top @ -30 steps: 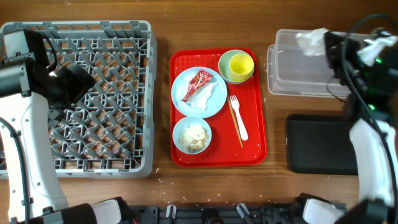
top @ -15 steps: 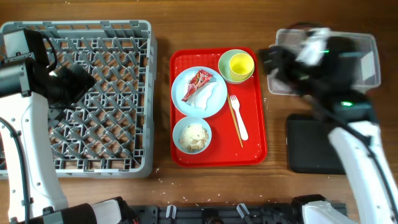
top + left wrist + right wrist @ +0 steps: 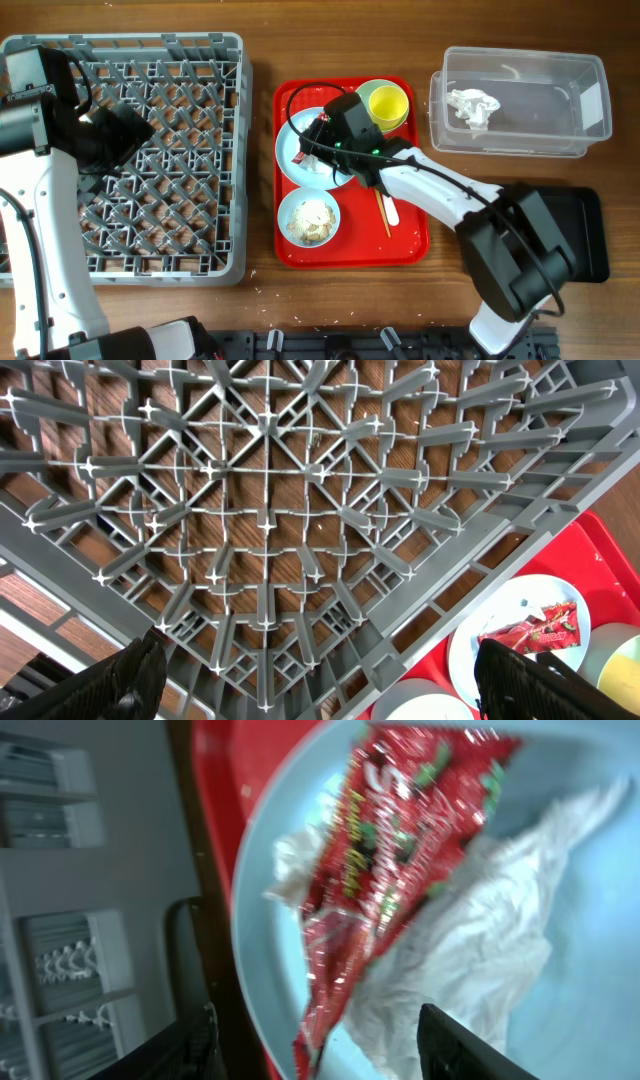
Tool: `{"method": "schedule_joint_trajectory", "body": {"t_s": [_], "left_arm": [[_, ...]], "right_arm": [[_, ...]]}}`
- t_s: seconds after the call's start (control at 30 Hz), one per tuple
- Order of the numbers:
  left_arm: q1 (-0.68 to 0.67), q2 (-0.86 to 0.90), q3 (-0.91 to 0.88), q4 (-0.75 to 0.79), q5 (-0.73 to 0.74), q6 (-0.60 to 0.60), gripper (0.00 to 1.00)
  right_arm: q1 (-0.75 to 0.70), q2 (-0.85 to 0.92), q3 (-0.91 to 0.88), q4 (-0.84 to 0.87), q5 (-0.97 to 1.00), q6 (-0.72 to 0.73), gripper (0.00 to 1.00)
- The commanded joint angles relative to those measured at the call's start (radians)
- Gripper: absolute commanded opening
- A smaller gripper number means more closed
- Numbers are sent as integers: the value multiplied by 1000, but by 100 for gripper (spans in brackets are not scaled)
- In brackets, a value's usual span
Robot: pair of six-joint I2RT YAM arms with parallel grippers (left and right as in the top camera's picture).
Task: Sort waste into correct bins and load items into the dishwasher rack
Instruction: 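Reach the right gripper to the red wrapper on the blue plate and grasp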
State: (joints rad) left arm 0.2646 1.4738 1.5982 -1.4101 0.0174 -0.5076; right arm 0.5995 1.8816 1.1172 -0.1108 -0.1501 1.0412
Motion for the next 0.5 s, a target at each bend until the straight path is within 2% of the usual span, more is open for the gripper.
{"method": "schedule_joint_trajectory", "body": {"t_s": [0.0, 0.2, 0.37, 0.47], "left_arm": [[4, -3, 10, -1, 1, -6, 100], [4, -3, 10, -1, 1, -6, 100], [4, -3, 10, -1, 1, -6, 100], [4, -3, 10, -1, 1, -6, 100]], "right_arm": [[9, 70, 1, 15, -54, 181, 61], [18, 77, 1, 34, -63, 204, 61], [32, 77, 1, 69, -100, 268, 43], [32, 79, 1, 72, -72, 288, 42]]}}
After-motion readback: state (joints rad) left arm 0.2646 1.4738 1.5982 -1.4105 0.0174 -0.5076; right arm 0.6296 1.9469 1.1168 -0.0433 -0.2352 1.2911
